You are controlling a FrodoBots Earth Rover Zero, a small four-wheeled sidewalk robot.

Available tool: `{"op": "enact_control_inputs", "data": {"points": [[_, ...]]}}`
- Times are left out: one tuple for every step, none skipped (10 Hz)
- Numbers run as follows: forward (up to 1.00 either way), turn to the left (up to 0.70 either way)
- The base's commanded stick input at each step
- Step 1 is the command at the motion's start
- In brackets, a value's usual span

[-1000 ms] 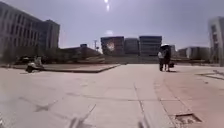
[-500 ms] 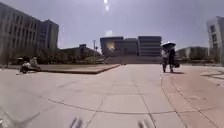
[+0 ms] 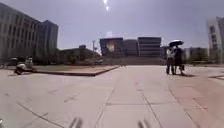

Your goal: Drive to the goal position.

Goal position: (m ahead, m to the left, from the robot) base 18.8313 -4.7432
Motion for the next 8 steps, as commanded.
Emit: {"op": "enact_control_inputs", "data": {"points": [[1.0, 0.0], [1.0, 0.0], [1.0, 0.0], [1.0, 0.0], [1.0, 0.0], [1.0, 0.0], [1.0, 0.0], [1.0, 0.0]]}}
